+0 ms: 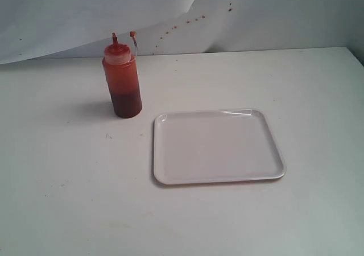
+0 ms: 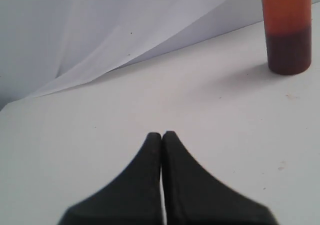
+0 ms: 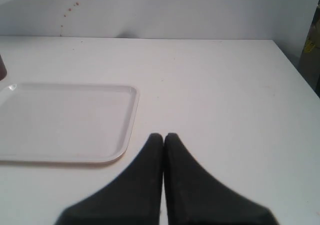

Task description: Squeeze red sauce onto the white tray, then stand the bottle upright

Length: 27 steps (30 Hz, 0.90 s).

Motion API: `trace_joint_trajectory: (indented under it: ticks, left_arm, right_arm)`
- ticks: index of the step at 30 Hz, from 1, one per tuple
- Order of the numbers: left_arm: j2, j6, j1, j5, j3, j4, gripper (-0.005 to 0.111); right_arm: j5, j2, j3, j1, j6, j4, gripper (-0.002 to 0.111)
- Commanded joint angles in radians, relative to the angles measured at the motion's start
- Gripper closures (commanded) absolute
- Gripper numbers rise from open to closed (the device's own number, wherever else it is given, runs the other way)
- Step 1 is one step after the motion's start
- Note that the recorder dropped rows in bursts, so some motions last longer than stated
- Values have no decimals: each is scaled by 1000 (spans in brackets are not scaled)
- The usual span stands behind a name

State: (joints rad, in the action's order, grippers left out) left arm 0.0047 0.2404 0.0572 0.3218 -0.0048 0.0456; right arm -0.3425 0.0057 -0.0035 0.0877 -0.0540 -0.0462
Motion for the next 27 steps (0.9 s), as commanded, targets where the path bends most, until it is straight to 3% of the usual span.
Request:
trace_joint_trajectory:
  ticks: [1, 5, 7, 10, 15, 18, 23, 27]
  left_arm:
    - [-5, 57, 3, -142, 5, -392, 107]
    - [-5, 50, 3, -378, 5, -657, 107]
    - [-5, 42, 3, -477, 5, -660, 107]
    - [-5, -100, 3, -585, 5, -640, 107]
    - [2, -545, 3, -780, 5, -188, 107]
    - [109, -679, 3, -923, 5, 61, 107]
    - [396, -737, 3, -1035, -45, 242, 107]
    - [722, -737, 3, -1145, -145, 384, 107]
  right_arm:
    - [0, -6, 3, -7, 2, -2, 108]
    - [0, -6, 3, -7, 2, -2, 108]
    - [0, -6, 3, -7, 2, -2, 108]
    - [0, -6, 3, -7, 2, -2, 108]
    - [0, -6, 3, -7, 2, -2, 108]
    - [0, -6, 3, -7, 2, -2, 108]
    - [0, -6, 3, -7, 2, -2, 108]
    - [0, -6, 3, -7, 2, -2, 108]
